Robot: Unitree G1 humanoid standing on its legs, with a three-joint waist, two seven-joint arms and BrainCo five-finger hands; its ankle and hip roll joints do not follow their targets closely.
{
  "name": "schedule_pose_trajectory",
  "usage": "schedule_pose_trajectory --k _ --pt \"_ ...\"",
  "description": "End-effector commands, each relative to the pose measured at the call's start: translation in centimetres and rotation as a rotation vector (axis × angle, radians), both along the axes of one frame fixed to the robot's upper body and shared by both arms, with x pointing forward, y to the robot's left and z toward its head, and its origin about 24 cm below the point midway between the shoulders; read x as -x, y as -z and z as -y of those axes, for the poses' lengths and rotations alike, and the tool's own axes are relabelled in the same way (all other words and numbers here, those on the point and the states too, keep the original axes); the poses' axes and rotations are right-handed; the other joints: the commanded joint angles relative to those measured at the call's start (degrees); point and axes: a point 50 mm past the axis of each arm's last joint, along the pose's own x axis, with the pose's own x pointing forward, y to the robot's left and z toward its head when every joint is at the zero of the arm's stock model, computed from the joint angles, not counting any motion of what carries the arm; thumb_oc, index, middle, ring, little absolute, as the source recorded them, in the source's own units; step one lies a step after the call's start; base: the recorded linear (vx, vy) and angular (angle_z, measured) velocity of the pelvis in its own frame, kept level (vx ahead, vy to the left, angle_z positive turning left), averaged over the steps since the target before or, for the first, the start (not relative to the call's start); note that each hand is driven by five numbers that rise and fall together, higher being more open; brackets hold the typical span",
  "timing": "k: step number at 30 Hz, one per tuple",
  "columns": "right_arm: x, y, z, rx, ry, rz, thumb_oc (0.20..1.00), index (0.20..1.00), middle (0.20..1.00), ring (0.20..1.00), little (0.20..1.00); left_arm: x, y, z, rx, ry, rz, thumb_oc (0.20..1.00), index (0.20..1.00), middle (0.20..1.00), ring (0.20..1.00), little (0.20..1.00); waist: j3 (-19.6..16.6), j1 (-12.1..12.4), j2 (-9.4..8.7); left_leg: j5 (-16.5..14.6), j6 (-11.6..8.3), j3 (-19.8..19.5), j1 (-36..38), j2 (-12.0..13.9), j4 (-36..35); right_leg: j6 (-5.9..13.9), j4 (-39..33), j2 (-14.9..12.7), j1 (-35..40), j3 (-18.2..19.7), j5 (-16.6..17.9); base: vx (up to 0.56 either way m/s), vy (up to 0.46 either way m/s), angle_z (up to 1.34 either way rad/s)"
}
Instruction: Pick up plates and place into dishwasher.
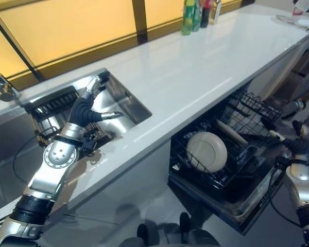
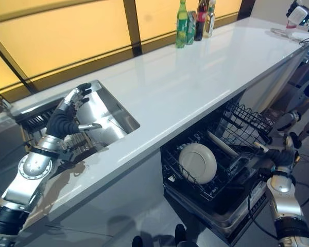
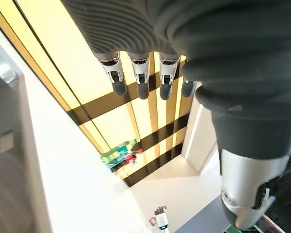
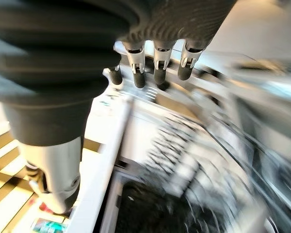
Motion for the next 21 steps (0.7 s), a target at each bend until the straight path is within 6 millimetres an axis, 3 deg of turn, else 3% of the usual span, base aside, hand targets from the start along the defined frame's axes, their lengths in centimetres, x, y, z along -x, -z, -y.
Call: schedule_pose_trajectory --k 1,5,12,17,21 --pt "-1.6 -1.0 -0.5 -0.089 -0.057 0.124 1.0 1.0 1.0 1.0 1.0 0.1 0.1 0.1 -0.008 0.019 0.0 1.0 1.0 1.0 1.0 1.0 0.5 2.3 -0.69 -7.7 2.68 1.5 -4.0 -3.5 11.9 2.46 7.5 -2.8 0.9 -2.2 -6.5 0.06 0.013 0.09" --pt "-2.6 -0.1 -1.3 -0.165 -0.06 0.146 1.0 1.0 1.0 1.0 1.0 -0.3 0.3 1.0 0.002 0.048 -0.011 1.0 1.0 1.0 1.0 1.0 3.4 3.4 1.01 -10.0 3.31 0.6 -6.3 -3.6 19.0 1.43 15.6 -4.4 -1.0 -3.5 -9.5 0.03 0.06 0.08" --pt "-5.7 -1.3 -2.4 -0.237 -0.006 0.18 1.0 1.0 1.0 1.0 1.0 -1.2 -0.7 2.2 0.028 0.071 0.034 1.0 1.0 1.0 1.0 1.0 8.4 4.3 3.61 -13.4 4.61 -1.0 -13.3 -5.2 28.6 -0.07 26.7 -6.3 -8.1 -3.8 -13.4 -0.12 0.073 0.1" --pt "-6.4 -1.1 -2.5 -0.272 -0.009 0.149 1.0 1.0 1.0 1.0 1.0 -1.5 -1.6 2.5 0.048 0.064 0.074 1.0 1.0 1.0 1.0 1.0 10.4 4.5 4.67 -14.8 5.61 -1.6 -18.1 -6.2 34.3 -1.15 34.0 -6.8 -13.4 -3.2 -15.4 -0.13 0.065 0.07" --pt "-6.0 0.5 -2.9 -0.308 -0.033 0.07 1.0 1.0 1.0 1.0 1.0 -1.4 -1.8 2.7 0.05 0.061 0.082 1.0 1.0 1.0 1.0 1.0 10.8 4.8 4.56 -16.5 6.24 -1.7 -20.3 -6.4 38.4 -1.77 38.5 -7.3 -15.5 -2.8 -17.3 -0.02 0.027 0.16"
